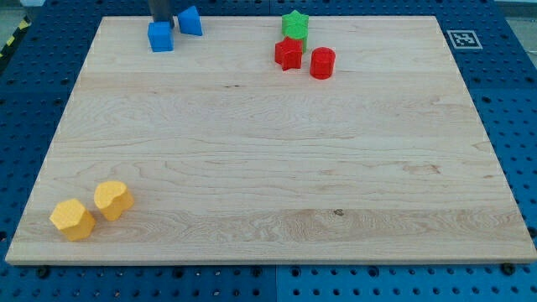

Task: Move blue cube closer to the yellow heart

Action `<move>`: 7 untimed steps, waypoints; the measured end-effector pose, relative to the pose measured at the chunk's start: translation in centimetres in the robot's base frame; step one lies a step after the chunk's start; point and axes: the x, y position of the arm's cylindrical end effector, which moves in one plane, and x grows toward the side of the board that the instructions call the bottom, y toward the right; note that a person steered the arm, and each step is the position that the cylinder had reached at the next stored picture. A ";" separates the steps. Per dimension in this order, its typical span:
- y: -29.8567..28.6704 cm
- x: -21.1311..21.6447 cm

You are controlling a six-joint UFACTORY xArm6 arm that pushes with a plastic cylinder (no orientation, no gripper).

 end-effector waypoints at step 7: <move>0.7 12.9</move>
